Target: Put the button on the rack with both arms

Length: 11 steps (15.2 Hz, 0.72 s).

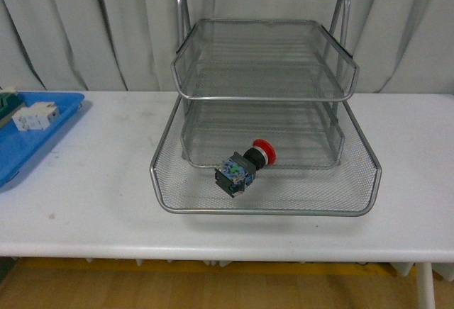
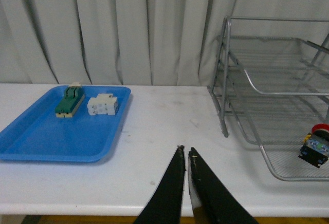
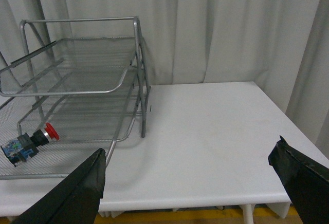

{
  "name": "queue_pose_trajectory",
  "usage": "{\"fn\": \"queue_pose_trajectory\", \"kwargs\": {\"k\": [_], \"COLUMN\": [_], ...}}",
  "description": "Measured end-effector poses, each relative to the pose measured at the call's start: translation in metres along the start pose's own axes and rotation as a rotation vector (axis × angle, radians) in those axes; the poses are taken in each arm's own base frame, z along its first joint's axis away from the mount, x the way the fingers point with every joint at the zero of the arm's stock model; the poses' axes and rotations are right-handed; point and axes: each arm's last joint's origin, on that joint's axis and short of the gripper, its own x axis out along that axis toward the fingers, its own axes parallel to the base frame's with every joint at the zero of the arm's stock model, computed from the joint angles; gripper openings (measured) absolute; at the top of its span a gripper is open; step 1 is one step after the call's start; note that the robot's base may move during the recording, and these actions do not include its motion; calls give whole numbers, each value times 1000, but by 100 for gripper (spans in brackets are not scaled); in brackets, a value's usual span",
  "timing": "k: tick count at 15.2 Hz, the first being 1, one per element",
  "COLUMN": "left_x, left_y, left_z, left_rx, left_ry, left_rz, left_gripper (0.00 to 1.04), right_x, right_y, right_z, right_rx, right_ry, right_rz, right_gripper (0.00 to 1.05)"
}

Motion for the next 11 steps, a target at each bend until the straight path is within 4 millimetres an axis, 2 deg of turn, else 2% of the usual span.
{"fn": "queue_pose_trajectory", "kwargs": {"k": [6, 8, 11], "left_x": [0, 0, 0], "left_y": [0, 0, 0], "left_z": [0, 0, 0], "left_rx": [0, 1, 0], "left_ry": [4, 4, 4], "left_rz": [0, 0, 0], "left_gripper": [81, 100, 98], "right_x": [0, 0, 0], "right_y": [0, 0, 0], "right_z": [0, 0, -1], "right_rx": [0, 0, 1], "right_ry": [0, 0, 14], "right_rz": [0, 0, 1], "right_gripper": [98, 98, 98]}}
